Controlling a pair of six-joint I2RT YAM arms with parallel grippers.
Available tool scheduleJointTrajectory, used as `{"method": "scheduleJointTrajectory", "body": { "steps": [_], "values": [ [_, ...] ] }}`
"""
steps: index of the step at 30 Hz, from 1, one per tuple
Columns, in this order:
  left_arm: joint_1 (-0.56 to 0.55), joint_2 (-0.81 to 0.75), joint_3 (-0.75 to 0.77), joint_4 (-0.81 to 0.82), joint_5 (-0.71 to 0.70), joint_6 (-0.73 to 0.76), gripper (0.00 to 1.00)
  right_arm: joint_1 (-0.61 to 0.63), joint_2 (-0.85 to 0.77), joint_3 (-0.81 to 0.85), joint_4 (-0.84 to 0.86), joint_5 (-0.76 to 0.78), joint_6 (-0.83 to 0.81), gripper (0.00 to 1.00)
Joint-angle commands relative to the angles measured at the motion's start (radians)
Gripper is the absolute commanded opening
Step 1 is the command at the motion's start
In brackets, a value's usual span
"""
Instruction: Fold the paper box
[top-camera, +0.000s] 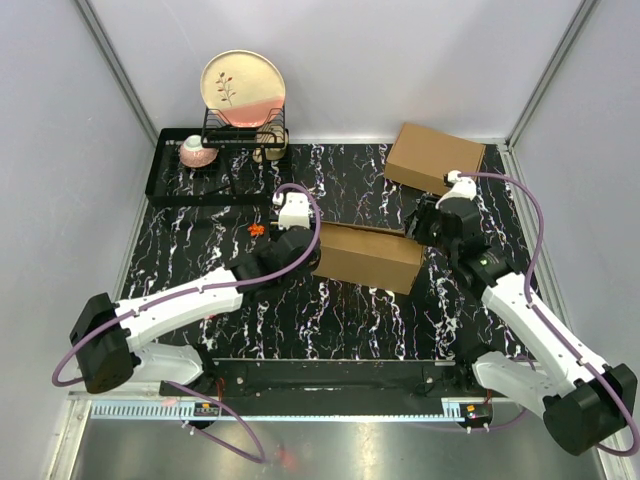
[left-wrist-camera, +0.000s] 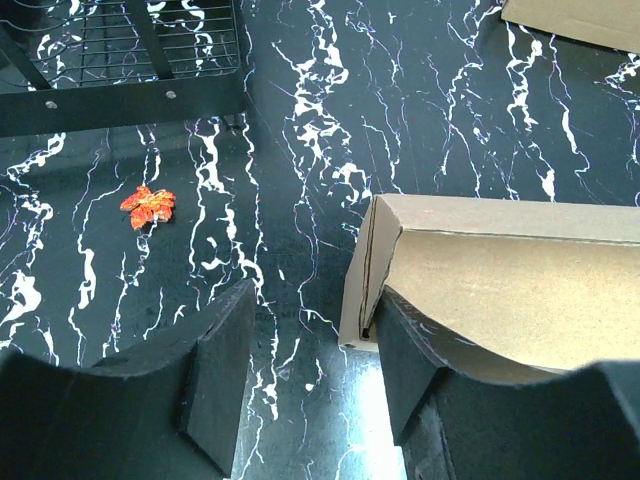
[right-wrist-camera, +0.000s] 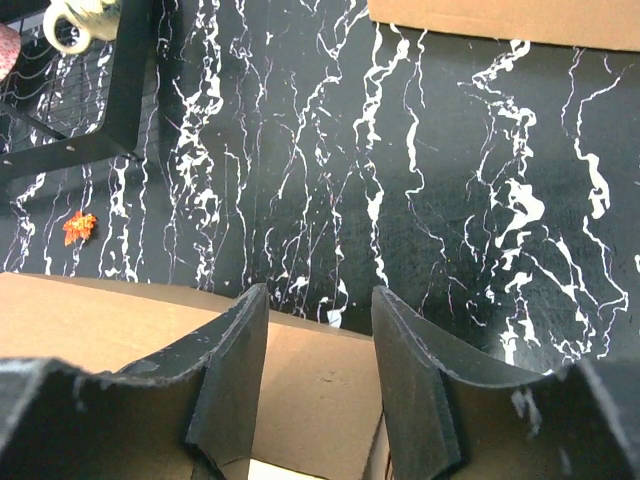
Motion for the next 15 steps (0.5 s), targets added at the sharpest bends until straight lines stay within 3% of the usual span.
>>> {"method": "scheduleJointTrajectory", "body": {
  "steps": [1,8,15],
  "values": [
    [0.001,0.025,0.005,-0.079,0.029,-0.013,0.54,0.050,0.001,-0.080,-0.006,-0.022,-0.034,0.50],
    [0.000,0.026,0.005,-0.102,0.031,-0.043,0.56,0.134,0.034,-0.126,0.011,0.054,-0.080,0.49],
    [0.001,-0.006,0.020,-0.122,0.023,-0.040,0.60,0.139,0.043,-0.148,0.008,0.073,-0.077,0.49]
  ]
}}
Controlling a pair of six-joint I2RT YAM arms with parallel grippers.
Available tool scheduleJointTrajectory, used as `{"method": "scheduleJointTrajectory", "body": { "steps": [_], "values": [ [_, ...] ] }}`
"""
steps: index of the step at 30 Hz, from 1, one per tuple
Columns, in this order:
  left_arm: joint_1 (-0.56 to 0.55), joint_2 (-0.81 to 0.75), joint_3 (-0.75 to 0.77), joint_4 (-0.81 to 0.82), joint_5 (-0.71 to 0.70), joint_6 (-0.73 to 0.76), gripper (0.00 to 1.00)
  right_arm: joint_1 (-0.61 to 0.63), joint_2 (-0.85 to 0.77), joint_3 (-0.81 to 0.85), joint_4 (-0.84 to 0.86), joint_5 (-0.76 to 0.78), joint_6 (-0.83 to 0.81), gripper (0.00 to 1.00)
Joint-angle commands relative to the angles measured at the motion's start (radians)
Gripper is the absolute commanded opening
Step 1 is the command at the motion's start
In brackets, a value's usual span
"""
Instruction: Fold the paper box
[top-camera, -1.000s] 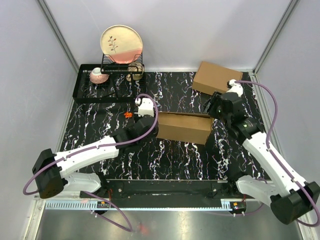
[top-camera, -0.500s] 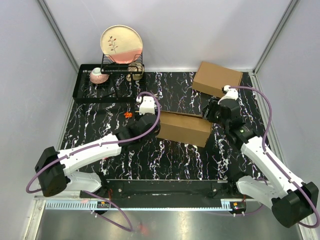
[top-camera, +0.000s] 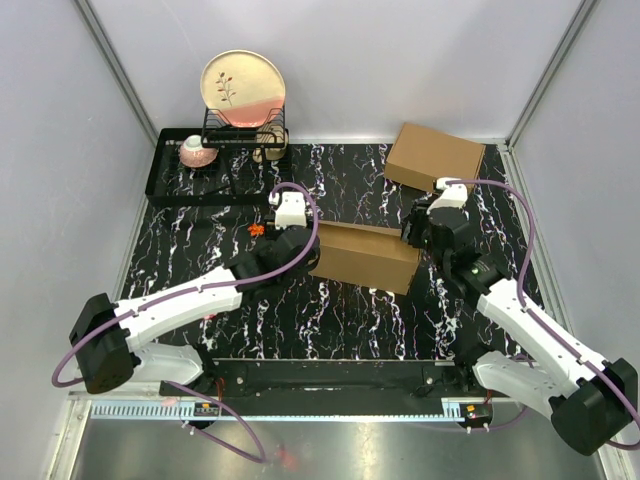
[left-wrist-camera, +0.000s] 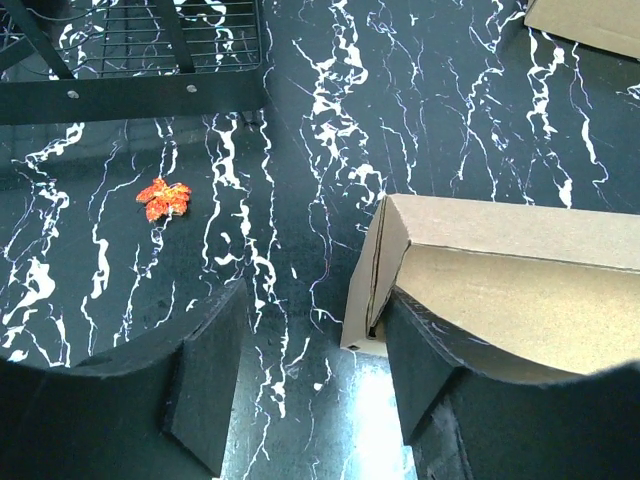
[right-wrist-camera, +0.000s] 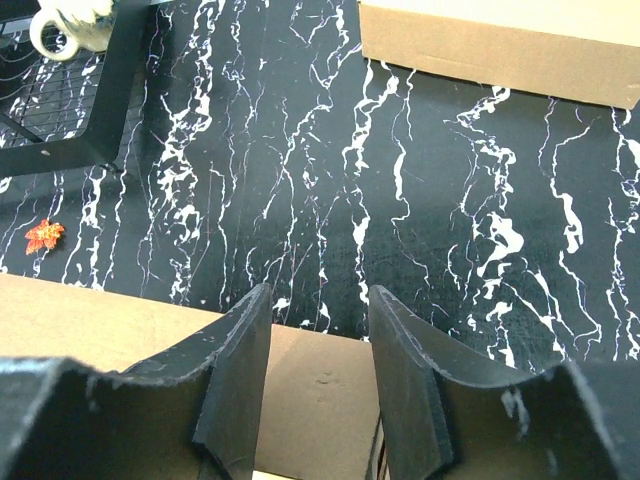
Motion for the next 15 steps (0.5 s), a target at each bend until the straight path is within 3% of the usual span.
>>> {"method": "scheduleJointTrajectory", "body": {
  "steps": [1,15],
  "values": [
    [-0.005,-0.011,0.019,-0.096,0.048,0.001,0.60,0.038,0.054,-0.064,-0.127,-0.070,0.011,0.49],
    [-0.005,-0.149,0.013,-0.145,0.027,0.025,0.63,0.041,0.086,-0.081,-0.123,-0.044,0.013,0.49]
  ]
}}
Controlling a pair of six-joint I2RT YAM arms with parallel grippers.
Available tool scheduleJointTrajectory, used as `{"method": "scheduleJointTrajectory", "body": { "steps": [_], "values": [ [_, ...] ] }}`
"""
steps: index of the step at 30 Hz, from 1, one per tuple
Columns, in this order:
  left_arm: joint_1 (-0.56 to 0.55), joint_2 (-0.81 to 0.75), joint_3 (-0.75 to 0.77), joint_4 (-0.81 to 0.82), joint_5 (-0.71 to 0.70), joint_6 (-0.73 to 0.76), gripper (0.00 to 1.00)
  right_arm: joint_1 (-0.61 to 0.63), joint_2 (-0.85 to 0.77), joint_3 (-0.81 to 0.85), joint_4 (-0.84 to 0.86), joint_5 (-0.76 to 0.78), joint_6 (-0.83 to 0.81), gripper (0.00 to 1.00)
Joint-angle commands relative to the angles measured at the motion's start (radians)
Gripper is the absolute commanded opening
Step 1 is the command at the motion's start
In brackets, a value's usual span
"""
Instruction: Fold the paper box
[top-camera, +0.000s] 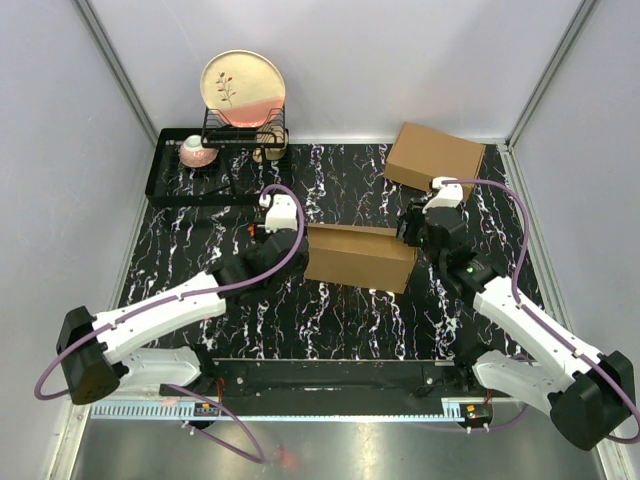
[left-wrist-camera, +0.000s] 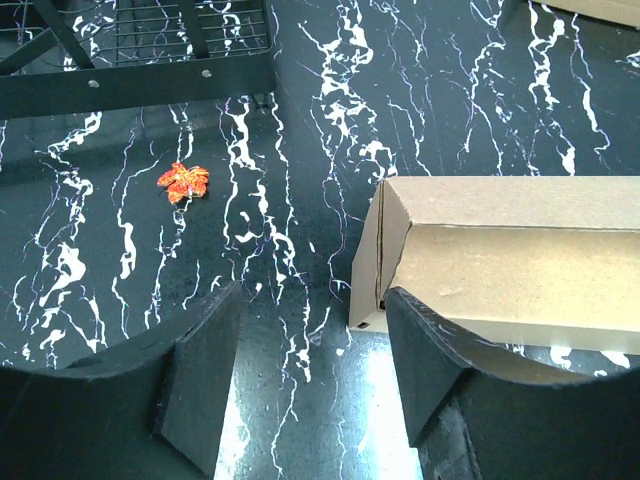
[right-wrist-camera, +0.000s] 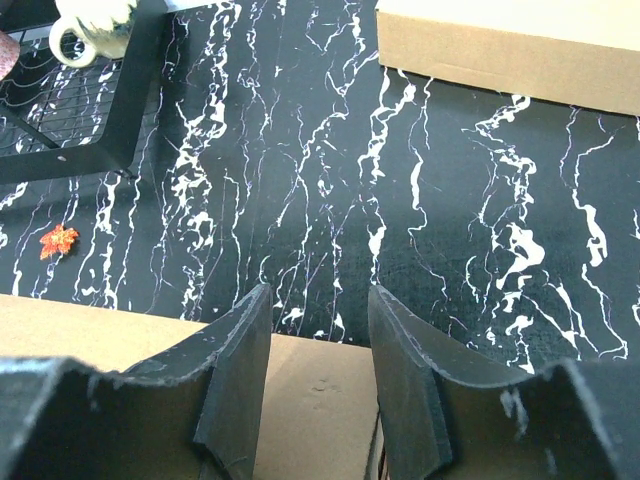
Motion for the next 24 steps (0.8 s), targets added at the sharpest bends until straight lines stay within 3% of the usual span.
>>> {"method": "scheduleJointTrajectory", "body": {
  "steps": [1,12,16,18,20,24],
  "values": [
    [-0.002,-0.062,0.007,-0.016,-0.002,0.018,0.63,0.030,0.063,-0.067,-0.182,-0.045,0.007,0.49],
    [-0.003,-0.165,0.012,-0.005,-0.028,0.025,0.63,0.033,0.073,-0.069,-0.182,-0.027,0.008,0.48],
    [-0.003,-0.220,0.012,0.083,-0.054,0.061,0.64,0.035,0.077,-0.067,-0.183,-0.024,0.008,0.48],
    [0.009,-0.243,-0.008,0.154,-0.036,0.098,0.70,0.036,0.077,-0.067,-0.185,-0.022,0.007,0.48],
    [0.052,-0.237,-0.026,0.238,0.053,0.093,0.73,0.041,0.079,-0.067,-0.183,-0.024,0.008,0.48],
    [0.198,-0.184,-0.074,0.361,0.402,0.001,0.68,0.041,0.079,-0.069,-0.172,-0.026,0.014,0.48]
  ]
}}
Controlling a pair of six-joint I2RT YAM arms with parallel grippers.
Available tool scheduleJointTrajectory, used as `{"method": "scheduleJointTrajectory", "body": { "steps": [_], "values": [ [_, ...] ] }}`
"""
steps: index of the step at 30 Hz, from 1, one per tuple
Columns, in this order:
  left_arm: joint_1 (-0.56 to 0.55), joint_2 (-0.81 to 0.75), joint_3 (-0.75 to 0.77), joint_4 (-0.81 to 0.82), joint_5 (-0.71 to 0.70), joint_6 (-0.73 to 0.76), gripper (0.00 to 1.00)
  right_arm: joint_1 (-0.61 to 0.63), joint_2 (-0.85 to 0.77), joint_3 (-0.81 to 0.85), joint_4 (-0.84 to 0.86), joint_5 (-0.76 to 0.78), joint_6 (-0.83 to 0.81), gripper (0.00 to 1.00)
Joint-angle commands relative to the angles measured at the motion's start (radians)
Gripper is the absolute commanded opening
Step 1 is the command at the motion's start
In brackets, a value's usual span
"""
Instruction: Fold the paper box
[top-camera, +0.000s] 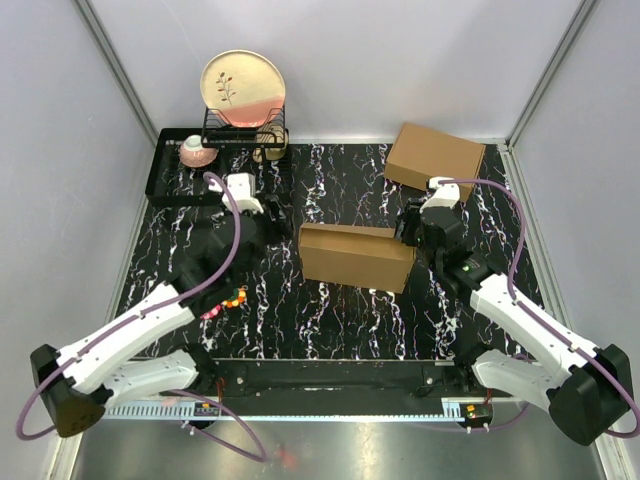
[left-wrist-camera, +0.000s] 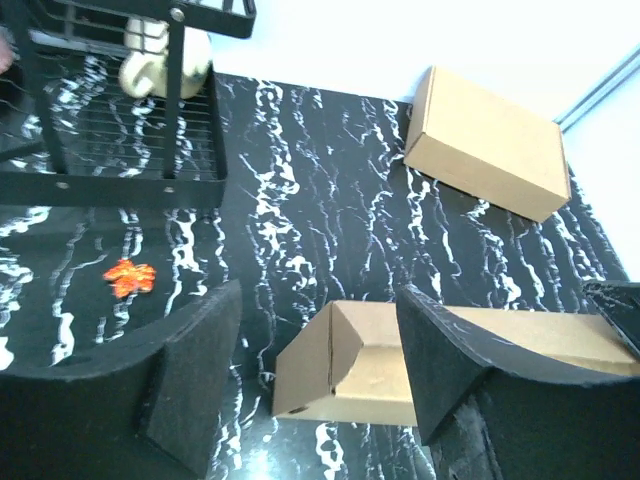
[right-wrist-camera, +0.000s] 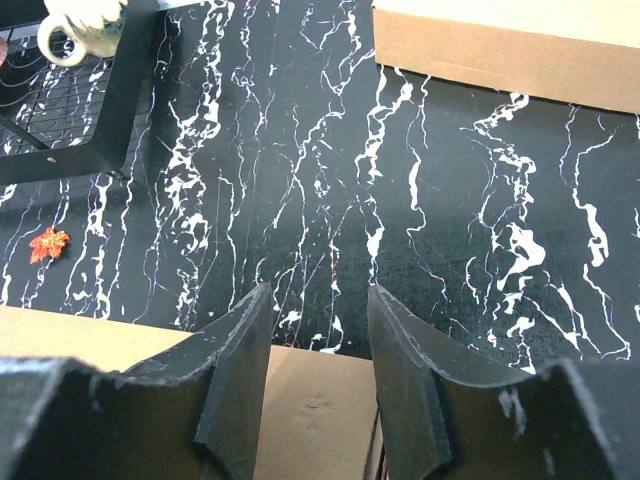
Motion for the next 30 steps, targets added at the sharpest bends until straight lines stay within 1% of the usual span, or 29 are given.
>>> {"method": "scheduleJointTrajectory", "body": {
  "steps": [1,2,3,4,9,12,15,21,23,28,30],
  "values": [
    [0.139,0.054,-0.080,0.249,0.358,-0.079,0.68,0.029,0.049,-0.067,-0.189,-0.046,0.014,0.48],
    [0.183,0.063,-0.126,0.286,0.394,-0.132,0.67,0.029,0.050,-0.067,-0.186,-0.044,0.015,0.48],
    [0.207,0.071,-0.151,0.326,0.476,-0.155,0.67,0.031,0.049,-0.069,-0.184,-0.044,0.018,0.48],
    [0.239,0.078,-0.184,0.393,0.507,-0.191,0.66,0.031,0.049,-0.069,-0.184,-0.043,0.020,0.48],
    [0.262,0.157,-0.200,0.464,0.601,-0.217,0.65,0.032,0.050,-0.067,-0.189,-0.032,0.021,0.48],
    [0.264,0.181,-0.202,0.476,0.621,-0.232,0.65,0.032,0.046,-0.069,-0.190,-0.030,0.021,0.48],
    [0.274,0.155,-0.235,0.515,0.621,-0.255,0.65,0.031,0.049,-0.067,-0.190,-0.030,0.023,0.49],
    [0.308,0.109,-0.268,0.562,0.614,-0.291,0.70,0.035,0.052,-0.064,-0.193,-0.026,0.023,0.48],
    [0.317,0.108,-0.260,0.567,0.612,-0.297,0.70,0.035,0.053,-0.063,-0.193,-0.026,0.024,0.48],
    [0.322,0.152,-0.215,0.567,0.666,-0.294,0.70,0.037,0.066,-0.058,-0.196,-0.024,0.023,0.48],
    [0.323,0.167,-0.203,0.520,0.682,-0.288,0.67,0.038,0.066,-0.058,-0.196,-0.021,0.023,0.48]
  ]
}}
